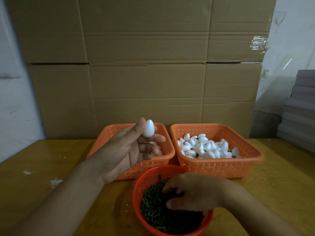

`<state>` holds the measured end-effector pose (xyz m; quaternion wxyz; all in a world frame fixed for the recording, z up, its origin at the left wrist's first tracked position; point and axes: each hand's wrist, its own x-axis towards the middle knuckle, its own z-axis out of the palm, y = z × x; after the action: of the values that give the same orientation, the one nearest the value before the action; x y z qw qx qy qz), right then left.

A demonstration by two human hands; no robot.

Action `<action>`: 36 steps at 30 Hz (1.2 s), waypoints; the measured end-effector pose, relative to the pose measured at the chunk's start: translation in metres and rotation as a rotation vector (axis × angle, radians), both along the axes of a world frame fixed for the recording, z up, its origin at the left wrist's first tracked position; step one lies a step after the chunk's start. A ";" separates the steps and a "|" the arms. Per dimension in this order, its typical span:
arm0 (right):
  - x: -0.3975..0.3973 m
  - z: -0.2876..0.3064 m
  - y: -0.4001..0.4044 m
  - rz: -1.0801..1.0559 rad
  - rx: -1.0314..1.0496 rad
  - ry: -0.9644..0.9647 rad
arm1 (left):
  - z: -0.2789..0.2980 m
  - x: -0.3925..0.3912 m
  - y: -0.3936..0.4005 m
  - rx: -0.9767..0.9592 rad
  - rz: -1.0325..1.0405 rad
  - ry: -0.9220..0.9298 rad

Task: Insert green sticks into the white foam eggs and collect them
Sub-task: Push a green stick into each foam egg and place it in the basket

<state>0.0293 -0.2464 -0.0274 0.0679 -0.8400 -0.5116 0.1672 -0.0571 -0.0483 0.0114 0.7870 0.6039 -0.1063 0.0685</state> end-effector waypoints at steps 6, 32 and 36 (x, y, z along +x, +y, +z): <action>0.002 -0.007 0.002 0.007 0.027 -0.050 | -0.003 0.003 0.004 -0.095 0.016 0.062; 0.003 -0.028 0.010 -0.044 0.204 -0.228 | -0.009 0.007 0.009 -0.094 0.019 0.070; 0.006 -0.020 0.009 -0.069 0.253 -0.167 | -0.010 0.007 0.012 -0.063 -0.004 0.052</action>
<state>0.0355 -0.2378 -0.0474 0.1363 -0.8528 -0.5034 0.0286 -0.0503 -0.0364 0.0013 0.8082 0.5801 -0.0849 0.0546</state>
